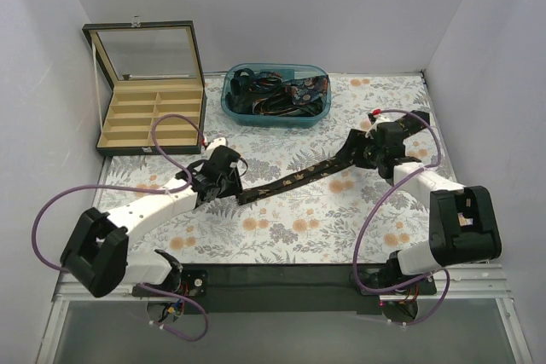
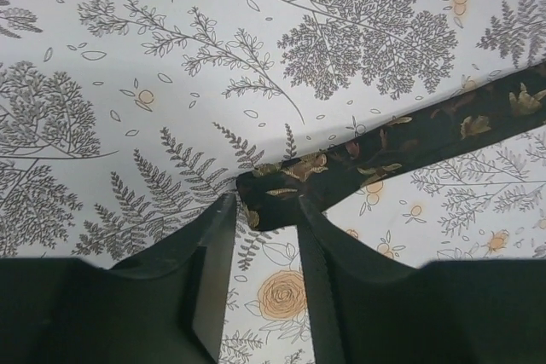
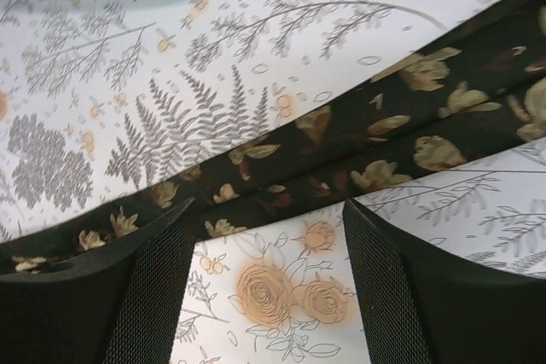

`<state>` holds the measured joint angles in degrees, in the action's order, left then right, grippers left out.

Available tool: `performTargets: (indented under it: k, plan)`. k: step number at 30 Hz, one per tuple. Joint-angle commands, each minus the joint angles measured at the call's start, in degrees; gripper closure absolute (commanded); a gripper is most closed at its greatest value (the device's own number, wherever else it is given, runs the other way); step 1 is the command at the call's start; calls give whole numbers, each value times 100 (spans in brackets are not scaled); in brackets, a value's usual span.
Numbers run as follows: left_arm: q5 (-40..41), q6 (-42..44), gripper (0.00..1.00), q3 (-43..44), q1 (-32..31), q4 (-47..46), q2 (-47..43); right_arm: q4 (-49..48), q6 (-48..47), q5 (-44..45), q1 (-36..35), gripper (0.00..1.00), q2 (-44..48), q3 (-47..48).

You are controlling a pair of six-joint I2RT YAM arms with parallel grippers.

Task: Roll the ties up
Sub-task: Flatten the tie, then roll the tie

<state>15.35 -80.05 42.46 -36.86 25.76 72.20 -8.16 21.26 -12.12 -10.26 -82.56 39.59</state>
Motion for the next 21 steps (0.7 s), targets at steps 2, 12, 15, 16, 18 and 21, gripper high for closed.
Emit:
performTargets:
  k: [2,12,15,16,18,21]
  plan:
    - [-199,350,71,219,21,-343,539,201,141,500,252,37,-93,330]
    - [-375,201,78,-210,12,-475,1015,184,344,658,569,38,-506,488]
    - [-419,34,78,-413,12,-458,884,201,344,816,639,38,-559,514]
    - [-428,-10,78,-501,12,-449,840,201,362,999,657,39,-568,523]
    - [-428,-133,78,-703,12,-440,673,254,467,1176,727,39,-559,532]
    - [-384,-221,78,-888,4,-405,471,315,529,1484,754,39,-629,602]
